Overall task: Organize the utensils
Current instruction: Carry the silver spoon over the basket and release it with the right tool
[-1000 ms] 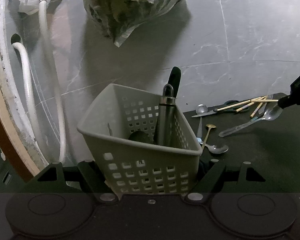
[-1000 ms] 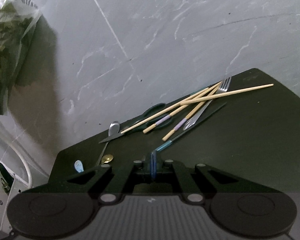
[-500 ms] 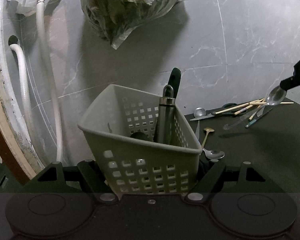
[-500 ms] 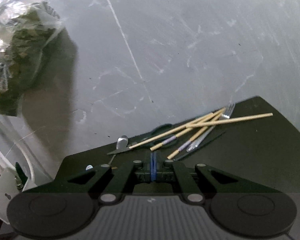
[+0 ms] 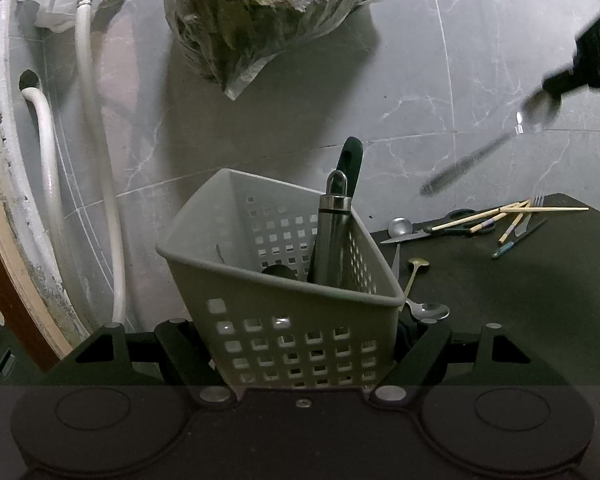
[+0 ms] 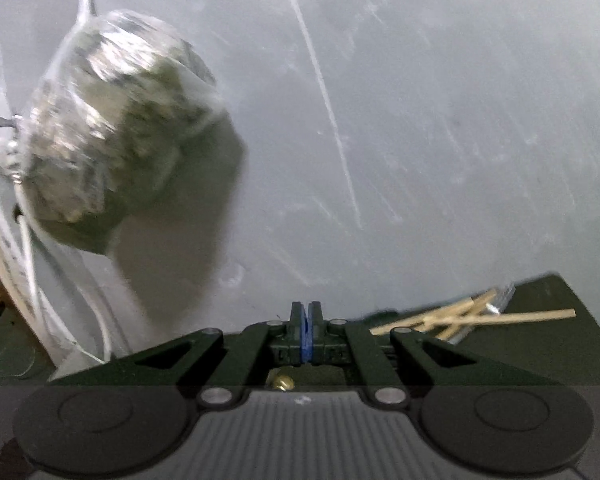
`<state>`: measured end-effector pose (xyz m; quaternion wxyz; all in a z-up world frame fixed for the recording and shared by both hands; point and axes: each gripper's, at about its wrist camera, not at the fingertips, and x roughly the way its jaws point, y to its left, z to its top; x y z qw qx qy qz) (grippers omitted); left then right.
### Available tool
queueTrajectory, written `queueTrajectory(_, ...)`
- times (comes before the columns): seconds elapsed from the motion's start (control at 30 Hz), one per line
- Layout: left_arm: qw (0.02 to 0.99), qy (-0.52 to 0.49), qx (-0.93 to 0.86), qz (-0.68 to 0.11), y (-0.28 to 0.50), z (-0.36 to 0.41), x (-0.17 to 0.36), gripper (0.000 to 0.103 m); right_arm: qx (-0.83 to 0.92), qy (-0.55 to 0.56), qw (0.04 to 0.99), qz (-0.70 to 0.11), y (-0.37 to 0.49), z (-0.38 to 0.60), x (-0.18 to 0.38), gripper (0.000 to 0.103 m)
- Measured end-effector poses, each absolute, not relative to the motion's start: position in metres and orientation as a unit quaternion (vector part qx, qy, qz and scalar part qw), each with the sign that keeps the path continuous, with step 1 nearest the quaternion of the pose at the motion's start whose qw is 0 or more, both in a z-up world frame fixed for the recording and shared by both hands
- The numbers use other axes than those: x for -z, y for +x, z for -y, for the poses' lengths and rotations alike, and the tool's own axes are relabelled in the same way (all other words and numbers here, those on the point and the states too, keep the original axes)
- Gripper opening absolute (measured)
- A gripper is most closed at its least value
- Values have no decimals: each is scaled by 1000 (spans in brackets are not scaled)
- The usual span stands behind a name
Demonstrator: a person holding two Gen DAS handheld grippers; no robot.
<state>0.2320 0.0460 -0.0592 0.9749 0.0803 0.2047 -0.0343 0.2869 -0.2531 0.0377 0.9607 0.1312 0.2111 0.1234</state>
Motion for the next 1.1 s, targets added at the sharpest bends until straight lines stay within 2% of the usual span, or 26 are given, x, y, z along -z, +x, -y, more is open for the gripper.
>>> queueTrajectory(0.3,975,81,32,-202,231,-45,60,80,-210,65,967,-130,261,216,-107,1)
queueTrajectory(0.57,976,81,32,-200,232,-45,61,80,-282,13,954,-100,249,179,-133,1)
queueTrajectory(1.1,977,80,32,-197,230,-43,61,79,-346,-37,923,-163,265,124,-86,1)
